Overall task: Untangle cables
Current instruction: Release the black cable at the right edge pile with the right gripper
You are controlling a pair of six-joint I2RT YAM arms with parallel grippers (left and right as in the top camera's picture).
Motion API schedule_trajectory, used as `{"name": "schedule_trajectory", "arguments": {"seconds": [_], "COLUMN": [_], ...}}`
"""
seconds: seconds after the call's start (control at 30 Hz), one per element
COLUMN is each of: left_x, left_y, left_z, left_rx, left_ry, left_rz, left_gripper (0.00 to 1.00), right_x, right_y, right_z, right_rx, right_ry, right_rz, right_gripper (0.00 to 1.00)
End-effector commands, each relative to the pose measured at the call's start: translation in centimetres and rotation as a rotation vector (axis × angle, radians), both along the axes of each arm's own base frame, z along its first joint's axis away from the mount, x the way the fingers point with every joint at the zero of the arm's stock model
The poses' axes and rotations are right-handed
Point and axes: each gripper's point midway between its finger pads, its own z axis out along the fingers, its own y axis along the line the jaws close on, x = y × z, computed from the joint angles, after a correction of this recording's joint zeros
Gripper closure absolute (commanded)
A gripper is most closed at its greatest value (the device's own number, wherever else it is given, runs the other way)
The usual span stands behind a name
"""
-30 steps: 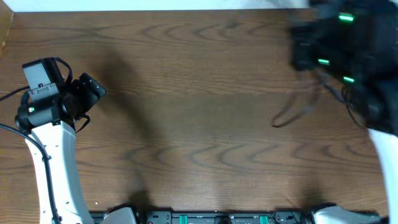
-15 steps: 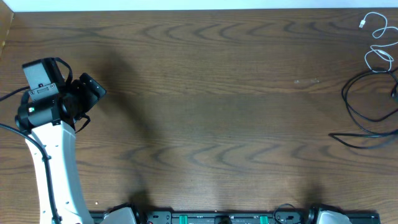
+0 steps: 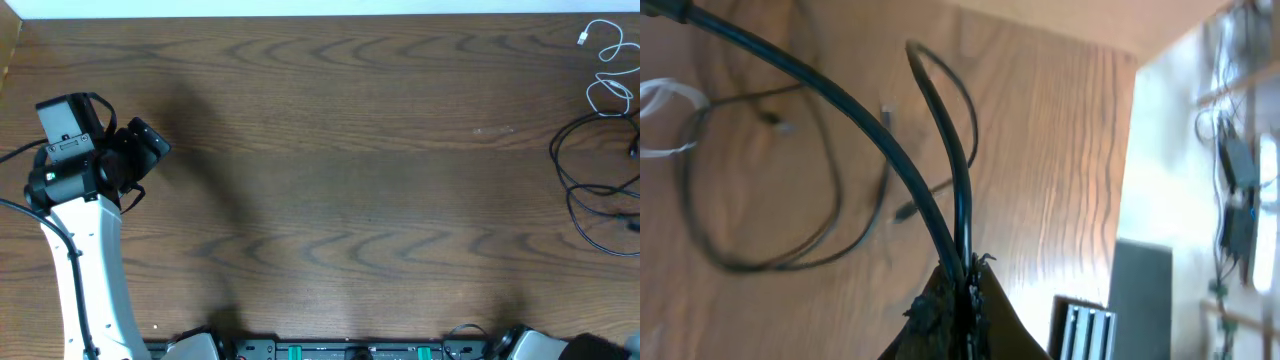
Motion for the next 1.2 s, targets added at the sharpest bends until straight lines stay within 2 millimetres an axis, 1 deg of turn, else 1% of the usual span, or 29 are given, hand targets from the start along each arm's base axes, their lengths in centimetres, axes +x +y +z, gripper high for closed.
{"name": "schedule_trajectory", "arguments": {"seconds": [0.0, 0.13, 0.23, 0.33, 0.43, 0.53, 0.67, 0.7, 0.73, 0.83, 0.87, 0.93, 0.97, 1.07, 1.17], "left_x": [0.1, 0.1, 0.0, -0.1, -0.1, -0.1, -0.1, -0.1, -0.1, -0.1, -0.1, -0.1, -0.1, -0.1, -0.1], "left_y": [0.2, 0.2, 0.1, 0.1, 0.1, 0.1, 0.1, 0.1, 0.1, 0.1, 0.1, 0.1, 0.1, 0.1, 0.1], "left_z": [0.5, 0.5, 0.5, 0.3, 0.2, 0.2, 0.2, 0.2, 0.2, 0.2, 0.2, 0.2, 0.2, 0.2, 0.2], "left_rx": [0.014, 0.013, 0.012, 0.009, 0.007, 0.007, 0.007, 0.007, 0.007, 0.007, 0.007, 0.007, 0.007, 0.007, 0.007], "left_ry": [-0.008, -0.008, -0.004, 0.002, 0.004, 0.004, 0.004, 0.004, 0.004, 0.004, 0.005, 0.005, 0.005, 0.005, 0.005], "left_rz": [-0.011, -0.011, -0.011, -0.011, -0.009, -0.008, -0.008, -0.008, -0.008, -0.008, -0.009, -0.009, -0.009, -0.008, -0.009], "left_gripper": [0.01, 0.01, 0.01, 0.01, 0.01, 0.01, 0.01, 0.01, 0.01, 0.01, 0.01, 0.01, 0.01, 0.01, 0.01], "right_x": [-1.3, -1.8, -1.9, -1.9, -1.7, -1.9, -2.5, -2.4, -2.2, -1.8, -1.7, -1.4, -1.2, 0.1, 1.9], "right_y": [-1.4, -3.9, -5.8, -8.3, -10.9, -12.8, -14.4, -14.7, -14.9, -15.4, -15.4, -15.4, -15.5, -15.5, -15.4], "right_z": [-3.5, -7.7, -9.7, -10.5, -10.5, -10.7, -11.9, -12.4, -12.9, -14.3, -14.7, -15.0, -14.9, -13.9, -11.9], "right_rx": [0.082, 0.176, 0.234, 0.232, 0.188, 0.140, 0.100, 0.102, 0.107, 0.124, 0.131, 0.141, 0.144, 0.162, 0.185], "right_ry": [-0.029, -0.160, -0.297, -0.403, -0.465, -0.476, -0.431, -0.428, -0.426, -0.417, -0.415, -0.423, -0.434, -0.487, -0.556], "right_rz": [-0.108, -0.191, -0.230, -0.258, -0.267, -0.285, -0.323, -0.323, -0.325, -0.324, -0.323, -0.318, -0.310, -0.267, -0.183], "right_gripper": [0.99, 0.99, 0.99, 0.98, 0.98, 0.99, 0.99, 0.94, 0.83, 0.43, 0.25, 0.07, 0.01, 0.01, 0.01]}}
